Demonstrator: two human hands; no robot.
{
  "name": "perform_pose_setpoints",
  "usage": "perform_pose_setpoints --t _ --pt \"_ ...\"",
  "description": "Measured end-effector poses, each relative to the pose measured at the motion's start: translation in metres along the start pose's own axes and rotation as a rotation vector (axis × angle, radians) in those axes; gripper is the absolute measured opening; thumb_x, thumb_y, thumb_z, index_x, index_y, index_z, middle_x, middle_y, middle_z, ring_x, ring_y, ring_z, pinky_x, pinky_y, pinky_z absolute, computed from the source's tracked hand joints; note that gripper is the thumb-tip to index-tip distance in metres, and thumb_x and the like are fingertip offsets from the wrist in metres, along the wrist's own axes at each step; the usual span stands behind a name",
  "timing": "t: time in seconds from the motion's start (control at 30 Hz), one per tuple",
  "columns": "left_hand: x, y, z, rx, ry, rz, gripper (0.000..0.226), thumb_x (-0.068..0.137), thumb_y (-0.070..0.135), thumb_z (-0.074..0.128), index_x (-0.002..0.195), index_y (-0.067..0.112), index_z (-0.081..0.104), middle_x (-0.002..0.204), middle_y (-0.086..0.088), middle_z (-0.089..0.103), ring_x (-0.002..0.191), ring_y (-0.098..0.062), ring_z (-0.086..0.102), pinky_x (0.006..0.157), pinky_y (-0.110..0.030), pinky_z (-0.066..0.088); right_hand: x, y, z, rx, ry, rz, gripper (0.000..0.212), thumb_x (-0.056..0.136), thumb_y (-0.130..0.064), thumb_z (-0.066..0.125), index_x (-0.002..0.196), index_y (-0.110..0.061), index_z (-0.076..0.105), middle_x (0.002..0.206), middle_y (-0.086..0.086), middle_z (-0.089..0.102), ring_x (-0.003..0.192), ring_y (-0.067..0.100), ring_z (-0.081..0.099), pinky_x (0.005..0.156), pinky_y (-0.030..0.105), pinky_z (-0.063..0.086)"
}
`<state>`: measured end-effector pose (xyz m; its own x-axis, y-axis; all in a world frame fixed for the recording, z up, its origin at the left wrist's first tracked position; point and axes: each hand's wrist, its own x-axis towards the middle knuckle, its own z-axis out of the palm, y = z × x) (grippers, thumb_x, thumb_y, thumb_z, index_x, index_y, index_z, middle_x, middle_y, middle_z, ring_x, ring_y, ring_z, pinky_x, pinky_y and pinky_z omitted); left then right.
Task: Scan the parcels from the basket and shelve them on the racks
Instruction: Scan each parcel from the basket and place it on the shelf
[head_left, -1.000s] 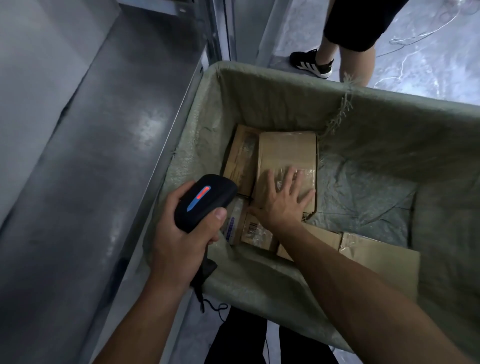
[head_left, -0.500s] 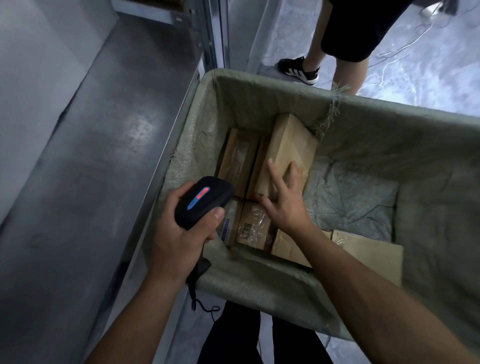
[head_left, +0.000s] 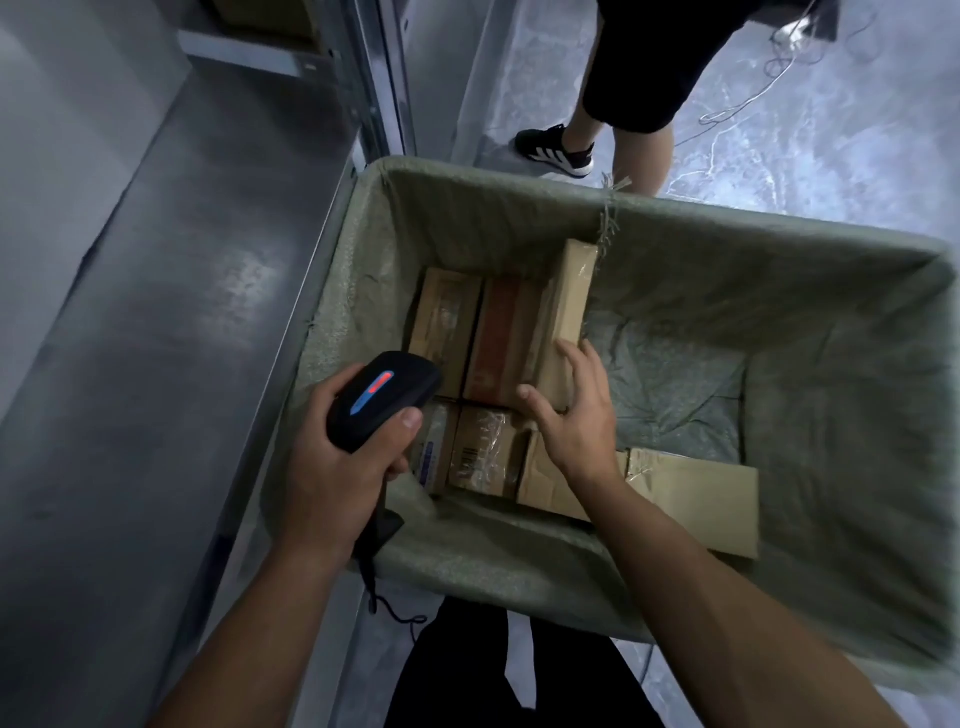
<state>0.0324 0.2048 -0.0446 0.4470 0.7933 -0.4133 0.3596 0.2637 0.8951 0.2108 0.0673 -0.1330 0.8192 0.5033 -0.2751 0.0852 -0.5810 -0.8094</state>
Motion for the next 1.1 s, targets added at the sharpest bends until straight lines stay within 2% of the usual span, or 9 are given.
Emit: perform_pose_setpoints --t 0.07,0.17,0.3,0.4,0.47,0.63,0.8,0.9,1.1 --pt "-0.001 0.001 0.002 -0.007 -0.004 0.003 0.059 0.071 0.038 0.086 0.125 0.040 0.060 0.102 -0.010 0.071 0.063 -0.016 0.068 0.061 -0.028 0.056 -0.001 -0.001 -0.004 0.020 0.102 0.021 0.061 0.095 -0.030 0.069 0.149 -0.028 0.043 0.158 -0.004 0.037 0.143 0.005 0.029 0.120 0.033 0.027" --pt "-0.002 0.004 0.005 -0.016 -0.011 0.007 0.058 0.063 0.049 0.082 0.117 0.045 0.062 0.097 -0.005 0.073 0.064 -0.017 0.069 0.062 -0.030 0.057 -0.003 0.003 -0.013 0.067 0.150 0.101 0.069 0.096 -0.021 0.065 0.156 -0.031 0.032 0.157 -0.007 0.039 0.138 0.003 0.032 0.119 0.030 0.028" --pt "-0.004 0.008 0.011 -0.015 -0.040 0.019 0.051 0.075 0.031 0.084 0.120 0.039 0.061 0.097 -0.009 0.071 0.062 -0.014 0.067 0.059 -0.022 0.055 -0.003 0.015 -0.022 0.379 0.026 0.204 0.079 0.097 -0.011 0.063 0.158 -0.040 0.023 0.159 -0.010 0.037 0.144 0.009 0.037 0.119 0.040 0.036" --pt "-0.004 0.010 0.015 -0.017 -0.056 0.025 0.051 0.071 0.034 0.082 0.116 0.043 0.061 0.098 -0.007 0.071 0.063 -0.014 0.067 0.059 -0.025 0.056 0.001 0.025 -0.020 0.571 -0.056 0.297 0.075 0.098 0.000 0.058 0.157 -0.036 0.029 0.146 -0.012 0.052 0.124 0.014 0.060 0.101 0.047 0.055" --pt "-0.004 0.010 0.016 -0.021 -0.057 0.017 0.053 0.067 0.038 0.081 0.116 0.043 0.061 0.100 -0.008 0.071 0.064 -0.015 0.066 0.060 -0.027 0.056 0.004 0.033 -0.014 0.556 -0.098 0.329 0.075 0.097 0.003 0.056 0.157 -0.034 0.029 0.147 -0.009 0.052 0.119 0.013 0.063 0.098 0.045 0.056" --pt "-0.002 0.009 0.018 -0.007 -0.078 0.020 0.062 0.059 0.051 0.080 0.118 0.043 0.061 0.102 -0.014 0.071 0.063 -0.017 0.066 0.060 -0.028 0.056 0.015 0.051 0.003 0.472 -0.118 0.436 0.084 0.094 -0.010 0.067 0.159 -0.034 0.020 0.156 -0.003 0.044 0.132 0.025 0.054 0.106 0.054 0.049" --pt "0.000 0.008 0.019 0.001 -0.091 -0.010 0.061 0.065 0.041 0.082 0.123 0.039 0.061 0.107 -0.014 0.070 0.067 -0.015 0.067 0.062 -0.025 0.056 0.029 0.063 0.018 0.412 -0.132 0.521 0.089 0.091 -0.012 0.072 0.160 -0.030 0.020 0.146 -0.001 0.051 0.124 0.025 0.057 0.105 0.051 0.050" --pt "0.002 0.006 0.019 -0.001 -0.086 -0.019 0.065 0.059 0.049 0.081 0.121 0.041 0.061 0.102 -0.012 0.071 0.065 -0.016 0.067 0.061 -0.027 0.056 0.036 0.071 0.028 0.347 -0.112 0.527 0.087 0.089 -0.014 0.074 0.158 -0.036 0.025 0.144 -0.001 0.053 0.124 0.027 0.056 0.104 0.054 0.050" --pt "0.002 0.005 0.021 0.042 -0.112 -0.028 0.055 0.072 0.033 0.078 0.124 0.036 0.059 0.094 -0.002 0.072 0.062 -0.014 0.066 0.060 -0.025 0.056 0.033 0.069 0.027 0.384 -0.099 0.528 0.076 0.094 -0.010 0.068 0.154 -0.042 0.033 0.133 -0.006 0.057 0.122 0.026 0.058 0.103 0.054 0.051"
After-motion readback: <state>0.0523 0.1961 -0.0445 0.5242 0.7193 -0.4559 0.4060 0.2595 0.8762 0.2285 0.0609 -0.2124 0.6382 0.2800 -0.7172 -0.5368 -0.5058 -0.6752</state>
